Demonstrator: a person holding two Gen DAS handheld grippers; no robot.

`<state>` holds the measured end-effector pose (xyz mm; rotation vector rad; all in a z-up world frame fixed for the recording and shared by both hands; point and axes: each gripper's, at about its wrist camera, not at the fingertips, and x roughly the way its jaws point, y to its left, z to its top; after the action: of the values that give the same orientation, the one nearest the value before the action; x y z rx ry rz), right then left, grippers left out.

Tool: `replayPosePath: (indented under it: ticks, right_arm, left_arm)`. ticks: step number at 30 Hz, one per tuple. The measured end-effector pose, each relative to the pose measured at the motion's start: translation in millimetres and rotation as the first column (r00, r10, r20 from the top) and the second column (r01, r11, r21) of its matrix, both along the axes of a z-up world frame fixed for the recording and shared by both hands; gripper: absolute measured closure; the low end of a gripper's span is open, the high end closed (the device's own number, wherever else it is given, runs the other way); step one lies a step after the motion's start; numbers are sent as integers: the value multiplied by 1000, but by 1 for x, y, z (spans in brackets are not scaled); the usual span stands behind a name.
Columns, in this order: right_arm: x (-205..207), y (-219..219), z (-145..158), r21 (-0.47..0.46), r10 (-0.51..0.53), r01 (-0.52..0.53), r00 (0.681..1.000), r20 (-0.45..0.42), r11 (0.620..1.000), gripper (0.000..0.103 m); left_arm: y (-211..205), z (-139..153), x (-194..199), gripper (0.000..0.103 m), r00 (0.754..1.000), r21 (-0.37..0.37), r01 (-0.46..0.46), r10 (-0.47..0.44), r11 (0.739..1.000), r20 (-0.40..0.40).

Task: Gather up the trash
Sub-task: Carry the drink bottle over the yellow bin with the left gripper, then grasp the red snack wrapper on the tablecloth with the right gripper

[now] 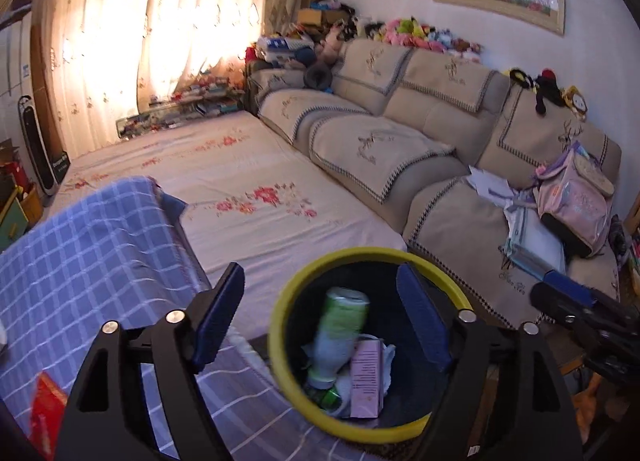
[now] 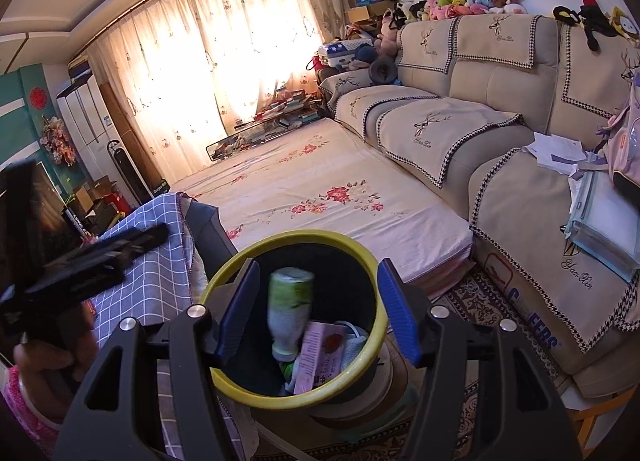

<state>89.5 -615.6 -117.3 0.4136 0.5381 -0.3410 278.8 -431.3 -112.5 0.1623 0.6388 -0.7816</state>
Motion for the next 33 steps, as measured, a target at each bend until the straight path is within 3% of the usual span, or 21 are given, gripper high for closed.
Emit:
replayPosePath:
  ticks: [6, 10, 15, 20, 24, 28, 33]
  right_arm:
    - [20, 27, 1, -8, 66, -67, 997, -24, 998, 44]
    - [43, 61, 2, -18, 153, -154, 987, -45, 988, 44]
    - [78, 123, 7, -32, 292, -295, 954, -74, 955, 43]
    - [112, 191, 11, -34, 444, -450, 889, -108, 892, 43]
    - [140, 243, 7, -28, 539, -549, 828, -157, 835, 43]
    - [166, 282, -5, -40, 566, -590, 789, -239, 806, 38]
    - [181, 301, -21, 4, 566, -591, 770, -296, 806, 33]
  left_arm:
    - [107, 44, -18, 17, 988, -87, -130, 136, 988, 70]
    - [192, 56, -26, 14, 957, -107, -257, 268, 961, 110]
    - [301, 51, -30, 12, 867, -119, -456, 471, 882, 163]
    - [386, 30, -23, 12, 797, -132, -576, 590, 807, 126]
    - [419, 15, -22, 12, 763, -151, -620, 636, 770, 113]
    - [426, 10, -22, 12, 765, -172, -615, 635, 770, 107]
    - [422, 7, -26, 12, 767, -176, -609, 631, 773, 117]
